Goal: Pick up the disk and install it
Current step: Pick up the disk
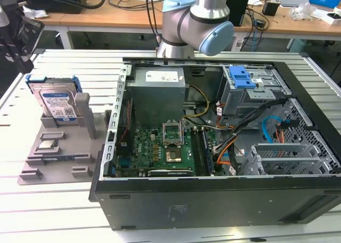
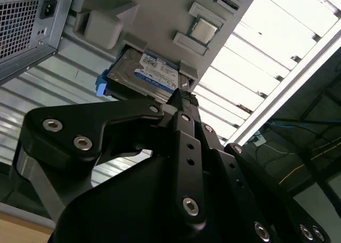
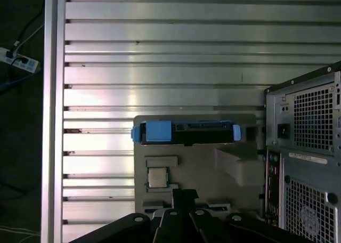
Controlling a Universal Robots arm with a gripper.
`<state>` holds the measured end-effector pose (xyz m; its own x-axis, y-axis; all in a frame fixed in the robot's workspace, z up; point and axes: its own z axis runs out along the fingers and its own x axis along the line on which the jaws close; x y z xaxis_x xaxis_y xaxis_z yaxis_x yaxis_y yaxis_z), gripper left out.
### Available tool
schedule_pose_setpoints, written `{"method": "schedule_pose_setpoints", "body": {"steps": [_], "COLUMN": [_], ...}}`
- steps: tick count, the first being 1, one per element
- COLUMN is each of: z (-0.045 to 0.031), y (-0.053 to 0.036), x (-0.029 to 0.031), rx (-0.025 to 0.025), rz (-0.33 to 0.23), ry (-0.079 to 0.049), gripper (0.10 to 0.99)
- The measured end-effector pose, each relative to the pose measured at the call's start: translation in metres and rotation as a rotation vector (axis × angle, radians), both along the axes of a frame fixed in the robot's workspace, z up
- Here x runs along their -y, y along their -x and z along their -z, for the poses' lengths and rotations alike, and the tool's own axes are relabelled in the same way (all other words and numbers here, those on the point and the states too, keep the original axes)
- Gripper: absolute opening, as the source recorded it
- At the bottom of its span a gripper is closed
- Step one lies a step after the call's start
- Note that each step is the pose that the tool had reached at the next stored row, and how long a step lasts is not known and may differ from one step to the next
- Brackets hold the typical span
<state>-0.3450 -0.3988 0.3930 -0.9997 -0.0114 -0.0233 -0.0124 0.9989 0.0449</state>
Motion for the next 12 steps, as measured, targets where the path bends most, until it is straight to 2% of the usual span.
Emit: {"method": "schedule_pose_setpoints", "body": {"steps": [2,3,5,9,12], "z": [0.0,0.0,0.0,0.0,0.0], "y": [0.0,0.0,-0.0001,0.0,0.0], "x": [0.0,0.0,0.0,0.0,0.0], "rx": [0.0,0.0,0.0,0.0,0.0], "rz": [-0.049,-0.098,-0.153,-0.215,-0.281], "ry": [0.0,0.0,0.0,0.0,0.0], "gripper": [0.102,0.102,0.102,0.102,0.102]}}
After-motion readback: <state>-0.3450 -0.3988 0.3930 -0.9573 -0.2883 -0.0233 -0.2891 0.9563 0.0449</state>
